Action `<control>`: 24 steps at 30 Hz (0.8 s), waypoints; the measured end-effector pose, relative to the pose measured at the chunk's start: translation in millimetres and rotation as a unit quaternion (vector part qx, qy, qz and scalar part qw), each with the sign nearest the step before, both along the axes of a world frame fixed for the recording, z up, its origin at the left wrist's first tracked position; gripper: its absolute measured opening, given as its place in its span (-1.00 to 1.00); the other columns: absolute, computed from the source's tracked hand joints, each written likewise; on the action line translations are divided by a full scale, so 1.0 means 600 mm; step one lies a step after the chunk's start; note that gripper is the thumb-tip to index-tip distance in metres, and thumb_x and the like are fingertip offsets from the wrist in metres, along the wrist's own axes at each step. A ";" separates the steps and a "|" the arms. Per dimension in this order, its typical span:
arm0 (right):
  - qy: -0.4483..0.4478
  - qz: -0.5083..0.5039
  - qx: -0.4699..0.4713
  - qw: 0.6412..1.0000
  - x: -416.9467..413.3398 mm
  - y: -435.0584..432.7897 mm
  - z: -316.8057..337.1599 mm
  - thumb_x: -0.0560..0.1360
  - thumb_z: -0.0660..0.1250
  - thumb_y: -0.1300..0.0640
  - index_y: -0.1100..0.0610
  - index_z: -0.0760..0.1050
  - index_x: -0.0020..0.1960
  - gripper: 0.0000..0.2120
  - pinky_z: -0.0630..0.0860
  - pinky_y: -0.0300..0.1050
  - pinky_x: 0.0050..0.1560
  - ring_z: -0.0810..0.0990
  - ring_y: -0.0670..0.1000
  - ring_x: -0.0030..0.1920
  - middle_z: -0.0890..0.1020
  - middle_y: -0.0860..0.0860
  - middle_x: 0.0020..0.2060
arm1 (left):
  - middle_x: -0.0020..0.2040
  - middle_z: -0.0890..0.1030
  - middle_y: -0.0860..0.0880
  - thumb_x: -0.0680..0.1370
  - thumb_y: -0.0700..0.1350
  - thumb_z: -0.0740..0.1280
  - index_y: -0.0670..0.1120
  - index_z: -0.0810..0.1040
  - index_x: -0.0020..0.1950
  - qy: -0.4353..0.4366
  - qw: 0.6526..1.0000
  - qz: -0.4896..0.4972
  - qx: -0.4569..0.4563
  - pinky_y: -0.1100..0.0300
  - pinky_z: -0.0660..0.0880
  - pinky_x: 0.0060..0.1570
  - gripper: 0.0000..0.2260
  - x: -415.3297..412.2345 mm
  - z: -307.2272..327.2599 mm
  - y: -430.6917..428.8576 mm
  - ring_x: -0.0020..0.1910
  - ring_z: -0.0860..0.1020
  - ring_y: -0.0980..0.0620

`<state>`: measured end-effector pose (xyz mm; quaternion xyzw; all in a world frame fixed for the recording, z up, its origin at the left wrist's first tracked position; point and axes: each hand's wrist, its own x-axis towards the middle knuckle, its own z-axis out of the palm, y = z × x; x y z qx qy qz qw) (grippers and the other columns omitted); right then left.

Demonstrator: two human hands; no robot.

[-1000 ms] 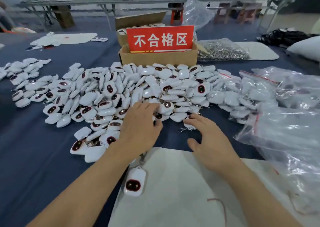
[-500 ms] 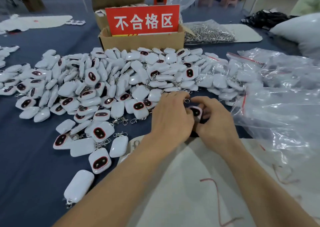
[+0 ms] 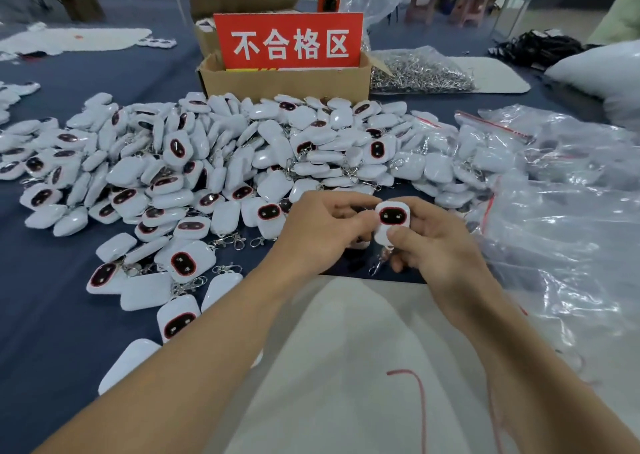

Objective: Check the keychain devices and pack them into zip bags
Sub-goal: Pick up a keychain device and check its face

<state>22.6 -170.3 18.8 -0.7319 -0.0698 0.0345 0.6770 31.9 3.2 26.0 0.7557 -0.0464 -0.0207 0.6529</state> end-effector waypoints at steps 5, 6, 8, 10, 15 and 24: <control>0.047 0.019 0.040 0.998 -0.004 0.005 0.007 0.67 0.18 0.37 0.15 0.65 0.16 -0.71 0.71 -0.01 -0.03 0.73 0.10 -0.05 0.73 0.17 -0.01 | -0.37 0.67 0.06 0.49 -0.19 0.52 0.07 0.78 -0.01 -0.053 0.997 0.040 0.038 0.46 0.47 -0.27 -0.82 -0.010 0.002 0.007 -0.36 0.60 0.21; 0.051 0.023 0.052 0.997 -0.004 0.007 0.008 0.68 0.18 0.37 0.16 0.65 0.16 -0.71 0.71 -0.01 -0.02 0.75 0.10 -0.03 0.74 0.15 -0.02 | -0.37 0.67 0.07 0.49 -0.18 0.52 0.09 0.78 -0.02 -0.066 0.996 0.048 0.047 0.46 0.45 -0.28 -0.82 -0.011 0.002 0.009 -0.37 0.58 0.21; 0.060 0.034 0.073 0.995 -0.008 0.012 0.007 0.68 0.18 0.37 0.16 0.64 0.13 -0.72 0.70 -0.05 -0.03 0.77 0.07 -0.05 0.76 0.08 -0.09 | -0.37 0.65 0.05 0.47 -0.17 0.53 0.10 0.78 -0.04 -0.086 0.992 0.066 0.060 0.43 0.44 -0.28 -0.82 -0.016 0.001 0.011 -0.37 0.56 0.20; 0.059 0.036 0.087 0.994 -0.011 0.015 0.009 0.67 0.19 0.38 0.19 0.63 0.13 -0.74 0.69 -0.08 -0.02 0.77 0.04 -0.08 0.76 0.05 -0.12 | -0.34 0.68 0.04 0.45 -0.17 0.53 0.11 0.78 -0.05 -0.102 0.990 0.075 0.062 0.41 0.47 -0.25 -0.81 -0.021 0.004 0.012 -0.35 0.58 0.20; 0.054 0.007 0.087 0.995 -0.026 0.019 0.008 0.65 0.21 0.38 0.22 0.64 0.15 -0.76 0.70 -0.05 0.03 0.77 0.04 -0.06 0.73 0.15 -0.03 | -0.26 0.72 0.04 0.44 -0.13 0.53 0.11 0.77 -0.12 -0.131 0.984 0.075 0.090 0.26 0.55 -0.19 -0.87 -0.032 0.004 0.006 -0.29 0.61 0.17; 0.069 -0.010 0.077 0.995 -0.030 0.022 0.004 0.64 0.26 0.36 0.21 0.69 0.09 -0.77 0.71 0.00 0.00 0.73 -0.02 -0.17 0.74 0.08 -0.14 | -0.20 0.71 -0.18 0.45 -0.18 0.52 -0.06 0.75 -0.14 -0.073 0.994 0.049 0.059 0.05 0.61 -0.06 -0.96 -0.029 0.001 0.002 -0.26 0.61 0.07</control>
